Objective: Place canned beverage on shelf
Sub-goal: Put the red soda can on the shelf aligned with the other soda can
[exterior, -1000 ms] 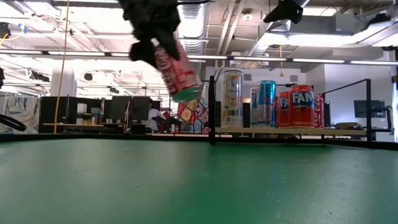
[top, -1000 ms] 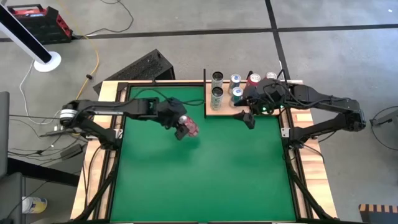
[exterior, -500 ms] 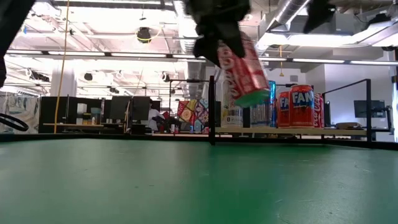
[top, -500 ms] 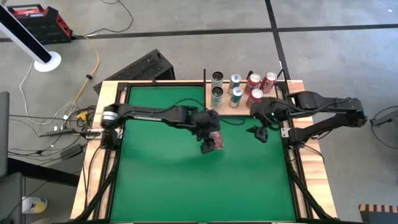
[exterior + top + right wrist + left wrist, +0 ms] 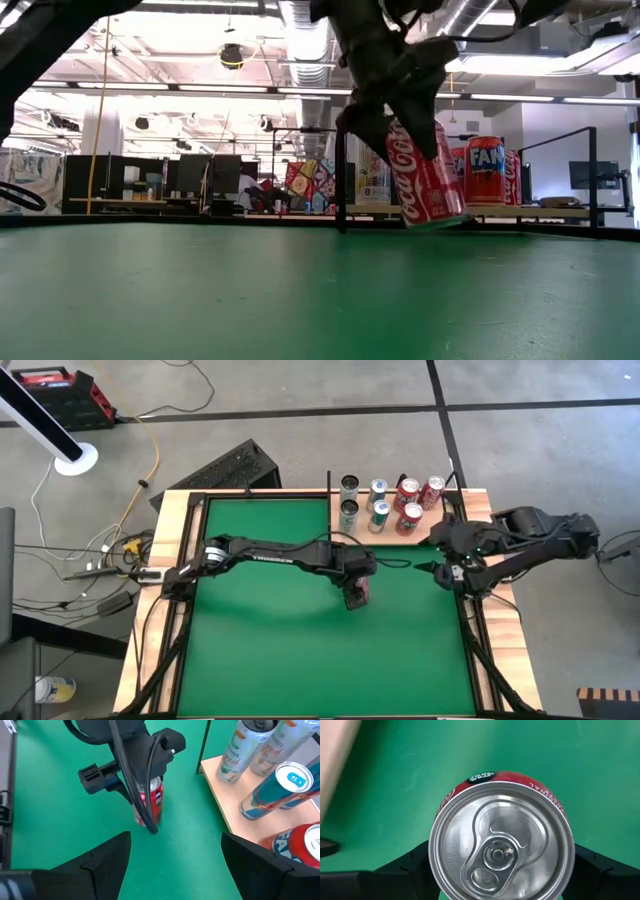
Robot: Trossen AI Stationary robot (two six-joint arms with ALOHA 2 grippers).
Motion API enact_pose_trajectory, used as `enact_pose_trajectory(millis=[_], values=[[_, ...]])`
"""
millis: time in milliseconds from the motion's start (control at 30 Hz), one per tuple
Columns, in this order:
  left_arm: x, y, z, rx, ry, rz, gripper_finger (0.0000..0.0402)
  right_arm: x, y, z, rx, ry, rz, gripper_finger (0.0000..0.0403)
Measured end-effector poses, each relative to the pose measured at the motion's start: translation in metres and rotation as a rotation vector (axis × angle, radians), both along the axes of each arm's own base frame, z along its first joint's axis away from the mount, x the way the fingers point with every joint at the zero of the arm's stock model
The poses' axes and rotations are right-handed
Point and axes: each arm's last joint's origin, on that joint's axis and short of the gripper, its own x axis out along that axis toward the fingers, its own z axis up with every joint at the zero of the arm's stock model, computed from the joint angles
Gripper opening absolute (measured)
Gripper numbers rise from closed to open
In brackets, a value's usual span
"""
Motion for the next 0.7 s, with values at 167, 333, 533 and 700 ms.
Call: enact_pose_trajectory(millis=[167, 333, 533, 700], values=[[-0.003, -0.003, 0.0, 0.045, 0.025, -0.009, 0.0278, -0.003, -0.001, 0.001, 0.009, -0.021, -0.037, 0.0332], [-0.004, -0.005, -0.002, 0.006, 0.048, -0.08, 0.0334, -0.002, -0.001, 0.001, 0.033, -0.026, -0.066, 0.0332], [-0.006, 0.0, 0.003, 0.004, 0.039, -0.075, 0.0391, 0.003, 0.0, 0.001, 0.07, -0.047, -0.131, 0.0332], [-0.018, 0.001, 0.025, -0.024, 0.035, -0.106, 0.0381, 0.008, 0.001, 0.0, 0.125, -0.054, -0.194, 0.0332]])
